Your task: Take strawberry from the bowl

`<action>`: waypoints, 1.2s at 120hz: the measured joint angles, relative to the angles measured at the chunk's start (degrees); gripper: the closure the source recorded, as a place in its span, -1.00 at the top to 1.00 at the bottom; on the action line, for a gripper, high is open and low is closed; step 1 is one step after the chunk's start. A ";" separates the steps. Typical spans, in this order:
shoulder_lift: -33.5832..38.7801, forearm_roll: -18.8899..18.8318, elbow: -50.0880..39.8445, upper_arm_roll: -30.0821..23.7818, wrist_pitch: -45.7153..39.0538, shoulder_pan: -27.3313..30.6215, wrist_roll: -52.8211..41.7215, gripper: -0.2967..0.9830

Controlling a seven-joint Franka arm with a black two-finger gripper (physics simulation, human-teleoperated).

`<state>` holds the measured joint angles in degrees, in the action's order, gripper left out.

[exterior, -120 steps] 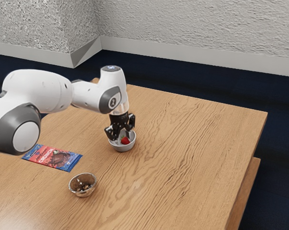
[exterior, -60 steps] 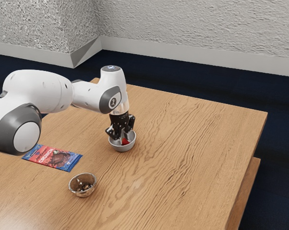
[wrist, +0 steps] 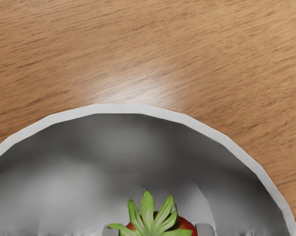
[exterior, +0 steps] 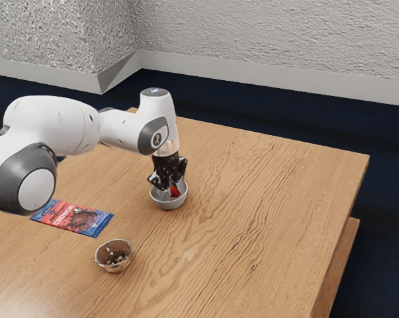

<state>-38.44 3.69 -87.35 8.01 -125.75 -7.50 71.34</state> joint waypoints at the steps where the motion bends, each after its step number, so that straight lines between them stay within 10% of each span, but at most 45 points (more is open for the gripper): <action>1: 0.16 -0.01 0.02 0.00 0.01 -0.01 0.01 -0.52; 30: 8.40 -0.41 -0.08 0.04 2.70 -5.06 0.32 -0.57; 96: -4.67 -0.38 9.54 -3.58 4.27 -14.69 -0.09 -0.63; 144: 2.84 0.53 9.32 -2.95 4.94 -13.86 -2.99 0.28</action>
<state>-35.60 4.22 -78.04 5.06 -120.82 -21.35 68.34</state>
